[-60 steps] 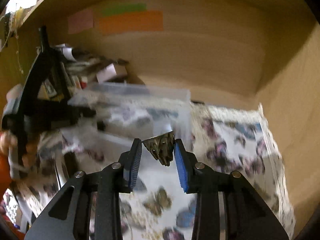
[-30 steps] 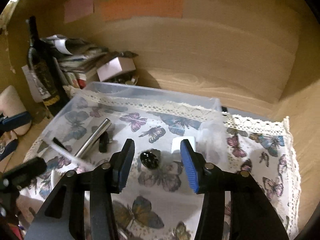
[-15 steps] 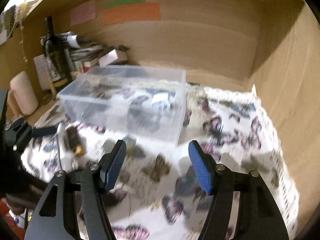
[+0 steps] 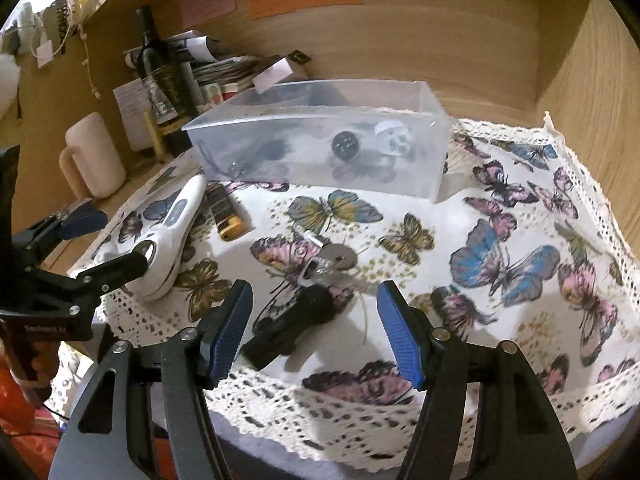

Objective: Organize rigid objects
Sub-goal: 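Grasp the white handheld device with the left tool while the right tool grasps the black cylinder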

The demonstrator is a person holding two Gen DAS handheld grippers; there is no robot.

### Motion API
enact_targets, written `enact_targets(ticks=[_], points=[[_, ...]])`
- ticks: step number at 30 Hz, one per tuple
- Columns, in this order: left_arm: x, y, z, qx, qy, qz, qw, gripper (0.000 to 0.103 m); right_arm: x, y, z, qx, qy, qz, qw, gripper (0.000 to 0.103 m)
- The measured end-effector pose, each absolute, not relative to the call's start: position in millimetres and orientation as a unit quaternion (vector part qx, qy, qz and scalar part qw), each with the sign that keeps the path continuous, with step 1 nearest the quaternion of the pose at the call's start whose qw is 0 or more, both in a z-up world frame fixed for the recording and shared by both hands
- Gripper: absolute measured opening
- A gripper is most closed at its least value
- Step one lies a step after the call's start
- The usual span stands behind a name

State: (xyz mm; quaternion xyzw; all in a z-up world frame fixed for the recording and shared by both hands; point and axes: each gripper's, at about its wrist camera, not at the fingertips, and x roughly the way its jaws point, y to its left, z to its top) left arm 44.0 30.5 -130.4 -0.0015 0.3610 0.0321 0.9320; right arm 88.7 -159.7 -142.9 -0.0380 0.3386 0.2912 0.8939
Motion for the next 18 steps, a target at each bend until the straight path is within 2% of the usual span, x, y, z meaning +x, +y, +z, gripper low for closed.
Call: enact_targets(ticks=[6, 13, 14, 15, 16, 17, 18], points=[[58.7, 19.5, -131.4, -0.015, 0.366, 0.019, 0.93, 0.102, 84.8, -158.6, -152.0, -0.03, 0.35, 0.295, 0.889, 0.061], [74.4, 5.2, -147.1, 0.0, 0.382, 0.029, 0.924, 0.1, 85.2, -153.1, -156.2, -0.04, 0.354, 0.297, 0.886, 0.04], [76.0, 7.2, -151.0, -0.006, 0.385, 0.034, 0.922, 0.097, 85.1, -152.5, -156.5, -0.041, 0.352, 0.296, 0.887, 0.038], [77.3, 9.5, -153.1, -0.012, 0.39, 0.035, 0.92, 0.084, 85.5, -152.4, -156.8, -0.042, 0.352, 0.296, 0.887, 0.032], [78.0, 14.2, -155.6, -0.025, 0.394, 0.032, 0.918, 0.078, 86.0, -152.4, -156.9, -0.043, 0.353, 0.296, 0.887, 0.028], [76.5, 18.0, -154.8, -0.033, 0.387, 0.031, 0.921, 0.077, 86.4, -152.5, -156.9, -0.043, 0.352, 0.295, 0.887, 0.027], [75.1, 20.0, -154.5, -0.036, 0.385, 0.034, 0.922, 0.066, 86.7, -152.8, -156.9, -0.042, 0.352, 0.295, 0.887, 0.025]])
